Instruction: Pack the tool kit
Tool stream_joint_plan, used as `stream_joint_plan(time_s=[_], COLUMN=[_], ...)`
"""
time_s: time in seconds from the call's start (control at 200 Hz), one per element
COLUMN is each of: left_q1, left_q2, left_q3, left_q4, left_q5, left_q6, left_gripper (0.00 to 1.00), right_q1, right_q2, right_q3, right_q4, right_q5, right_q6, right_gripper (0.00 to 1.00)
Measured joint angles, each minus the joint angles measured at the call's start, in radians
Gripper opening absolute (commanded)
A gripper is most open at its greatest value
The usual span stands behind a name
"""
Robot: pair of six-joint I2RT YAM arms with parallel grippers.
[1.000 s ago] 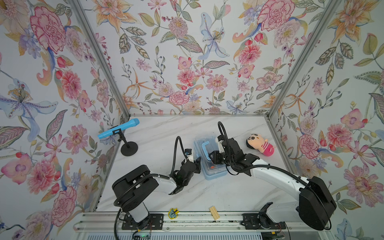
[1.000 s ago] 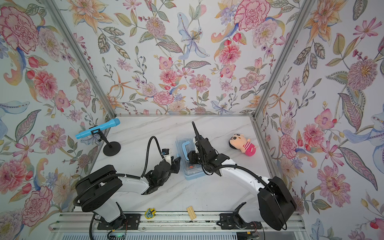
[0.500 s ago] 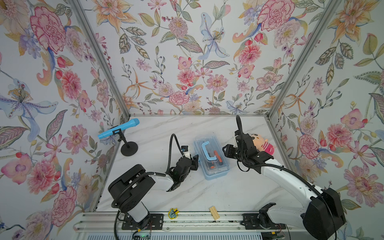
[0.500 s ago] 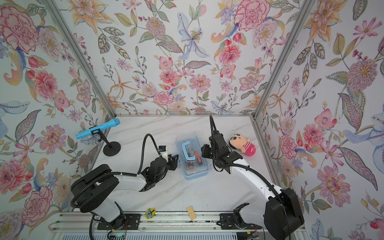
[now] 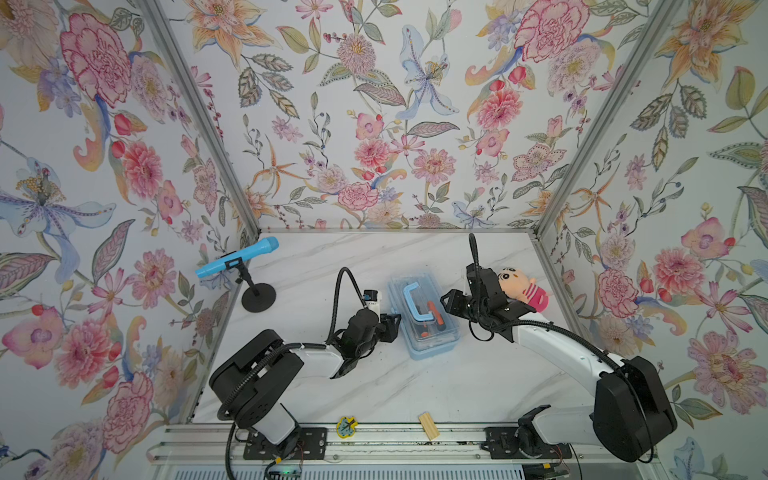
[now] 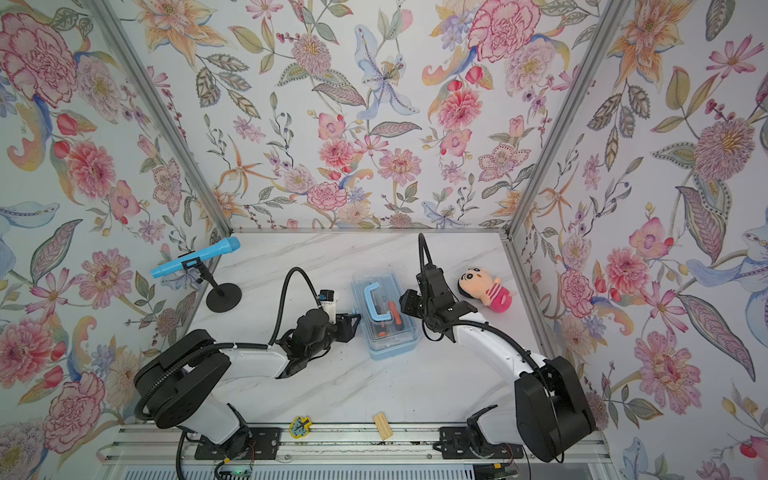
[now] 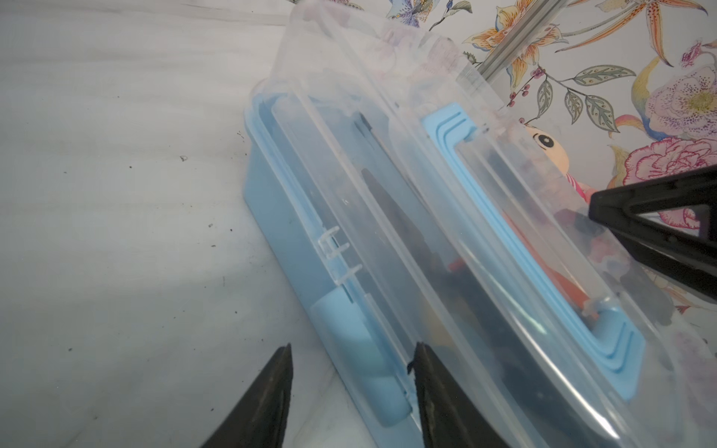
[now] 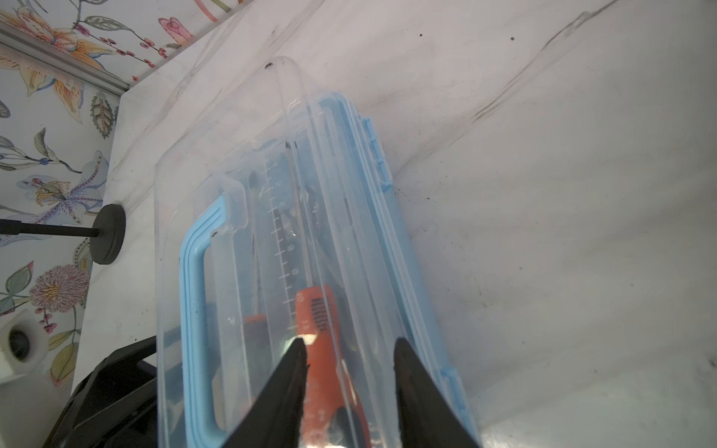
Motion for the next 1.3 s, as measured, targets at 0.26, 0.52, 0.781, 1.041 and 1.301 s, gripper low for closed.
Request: stream_joint_plan(time_s=[0.26,0.52,0.781,1.041,1.301], left_q1=[0.04,0.076,0.076,0.076,0.077], left_q2=[0.0,0.0,0.0,0.0,-0.006], left_q3=[0.005,0.02,0.044,0.047,0.048], left_q4=[-0.014,-0.039,-0.047,-0.084,-0.118], left_q5=[0.074,0.124,0.162,0.183,0.184], left_q6=[-0.037,-0.06,-0.074,-0.089,-0.09], left_gripper=[0.48,0.46,0.41,0.41,0.4], right_q1=[-0.001,-0.039,-0.124,-0.179,-0.168], right_q2=[-0.03,-0.164,-0.214,-0.167,-0.116], right_q3=[-0.042,-0.124,-0.153,-0.192,-0.209], right_q4=[0.041,-0.001,-0.005,-0.018,0.005], right_q5=[-0.018,-0.055,-0.089,-0.104,-0.151], right_q6=[0.031,0.088,0.139,0.159,0.164], right_gripper=[0.38,0.39,0.39,0.39,0.39])
